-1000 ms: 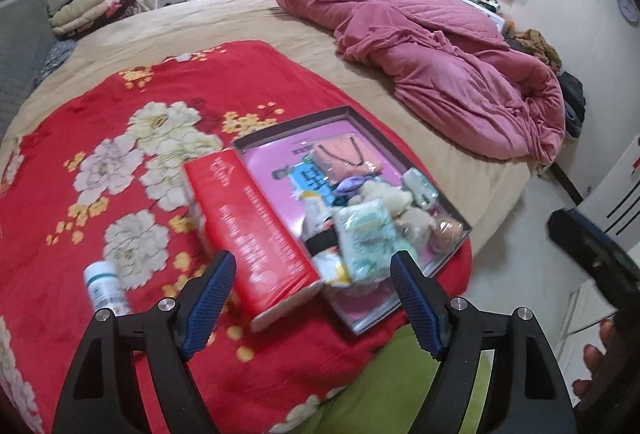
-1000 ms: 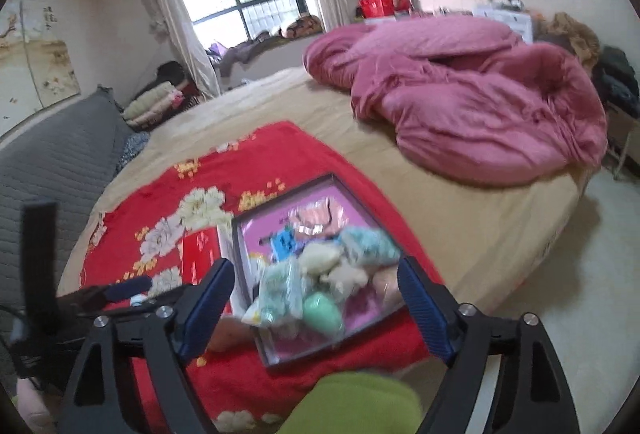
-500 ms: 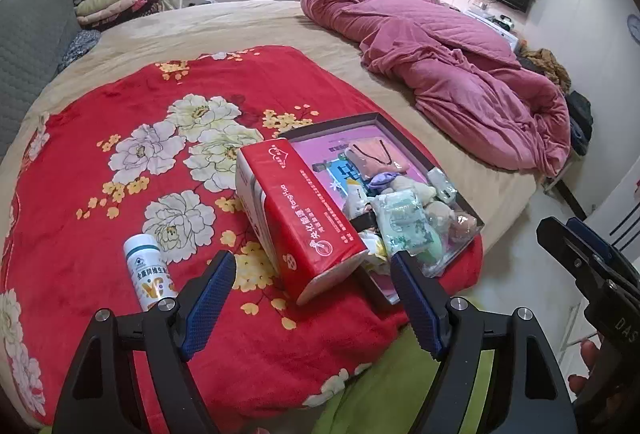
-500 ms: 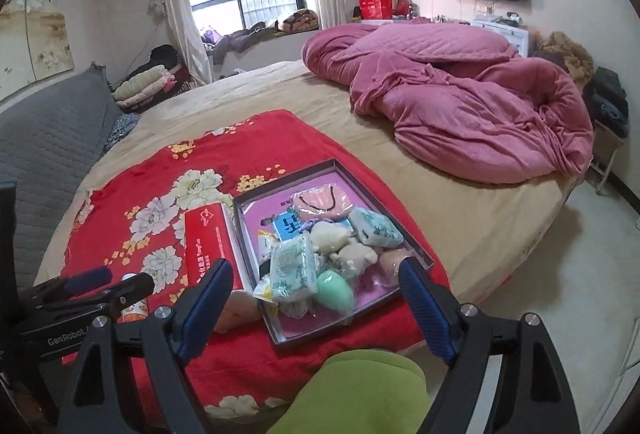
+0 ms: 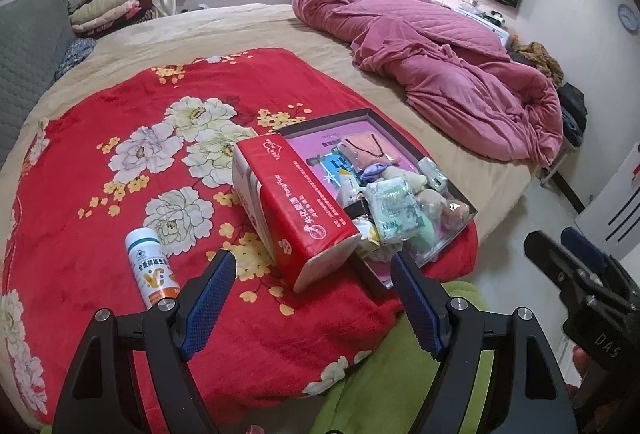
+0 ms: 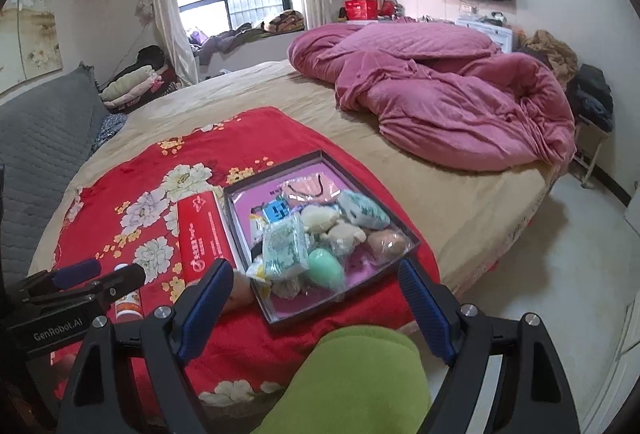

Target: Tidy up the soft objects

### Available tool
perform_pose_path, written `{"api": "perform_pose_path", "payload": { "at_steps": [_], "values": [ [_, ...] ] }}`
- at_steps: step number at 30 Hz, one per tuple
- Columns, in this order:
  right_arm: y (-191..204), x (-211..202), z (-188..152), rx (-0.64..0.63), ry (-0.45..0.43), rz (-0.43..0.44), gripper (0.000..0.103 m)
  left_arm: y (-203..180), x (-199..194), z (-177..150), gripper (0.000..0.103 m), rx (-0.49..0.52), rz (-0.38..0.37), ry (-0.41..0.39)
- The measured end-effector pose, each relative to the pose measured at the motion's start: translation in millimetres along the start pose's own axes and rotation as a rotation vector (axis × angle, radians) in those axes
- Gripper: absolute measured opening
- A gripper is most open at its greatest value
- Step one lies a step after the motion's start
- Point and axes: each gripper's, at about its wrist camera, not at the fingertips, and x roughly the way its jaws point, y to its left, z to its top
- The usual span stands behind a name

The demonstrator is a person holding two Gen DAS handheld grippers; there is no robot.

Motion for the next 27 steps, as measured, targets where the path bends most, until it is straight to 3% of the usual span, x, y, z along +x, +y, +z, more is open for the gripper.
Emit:
{"api": "perform_pose_path", "payload": {
  "at_steps": [7, 20, 27],
  "values": [
    [-4.4, 14.5, -17.6, 0.02, 0.075, -0.003, 0.084, -0.7, 6.2, -13.4, 0.081, 0.005, -0.014, 0.017],
    [-7.4, 26.3, -37.8, 0.033, 0.081, -0.077, 0.084, 4.4, 27.3, -30.8, 0.081, -0.013, 0.009, 0.064],
    [-4.0, 28.8, -43.8, 0.028, 0.098, -0.074, 0.084, 1.7, 30.1, -35.7, 0.081, 0.001, 0.048, 0.07]
  ]
}}
